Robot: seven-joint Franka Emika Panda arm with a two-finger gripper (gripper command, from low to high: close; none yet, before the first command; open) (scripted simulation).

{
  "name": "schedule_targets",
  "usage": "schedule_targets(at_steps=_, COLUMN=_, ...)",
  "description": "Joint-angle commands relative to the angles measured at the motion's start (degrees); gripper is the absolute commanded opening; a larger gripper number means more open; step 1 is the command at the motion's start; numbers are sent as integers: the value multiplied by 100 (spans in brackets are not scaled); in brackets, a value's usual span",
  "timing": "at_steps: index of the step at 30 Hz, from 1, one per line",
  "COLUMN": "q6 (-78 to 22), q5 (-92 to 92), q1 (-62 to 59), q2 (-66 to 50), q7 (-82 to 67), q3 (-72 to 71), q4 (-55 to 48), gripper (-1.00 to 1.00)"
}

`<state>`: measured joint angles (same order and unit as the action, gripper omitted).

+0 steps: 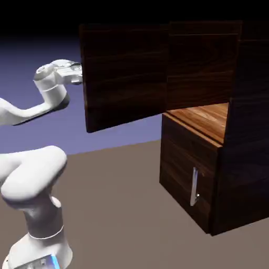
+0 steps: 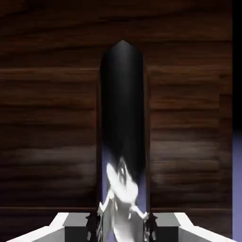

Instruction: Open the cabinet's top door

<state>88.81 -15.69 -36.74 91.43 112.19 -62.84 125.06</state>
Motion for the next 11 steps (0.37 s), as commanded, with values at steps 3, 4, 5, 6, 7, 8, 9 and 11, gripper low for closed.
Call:
schedule_targets(at_steps=3, q6=-593, q5=32, q1=-407, q2=-38, q7=-56, q3=-110, q4=-623, gripper=-100)
schedule_targets(at_steps=4, q6=-781, q5=39, q1=-545, q2=-51, q7=-77, q3=-141, q4=-831, gripper=-100)
schedule_targets(at_steps=5, q6=-966, q5=44, q1=-684, q2=-65, q7=-99, q3=-169, q4=-1038, gripper=-100)
schedule_targets(at_steps=6, q6=-1149, q5=48, q1=-823, q2=-78, q7=-123, q3=-196, q4=-1246, gripper=-100)
schedule_targets(at_steps=7, q6=-1328, q5=49, q1=-963, q2=-92, q7=-148, q3=-221, q4=-1453, gripper=-100)
schedule_targets(at_steps=8, q6=-1504, q5=48, q1=-1104, q2=-106, q7=-174, q3=-242, q4=-1661, gripper=-100)
schedule_targets(at_steps=9, q6=-1678, q5=46, q1=-1244, q2=-120, q7=-202, q3=-263, q4=-1869, gripper=-100)
schedule_targets(at_steps=11, q6=-1732, q5=45, q1=-1289, q2=-125, q7=-211, q3=-270, q4=-1934, gripper=100)
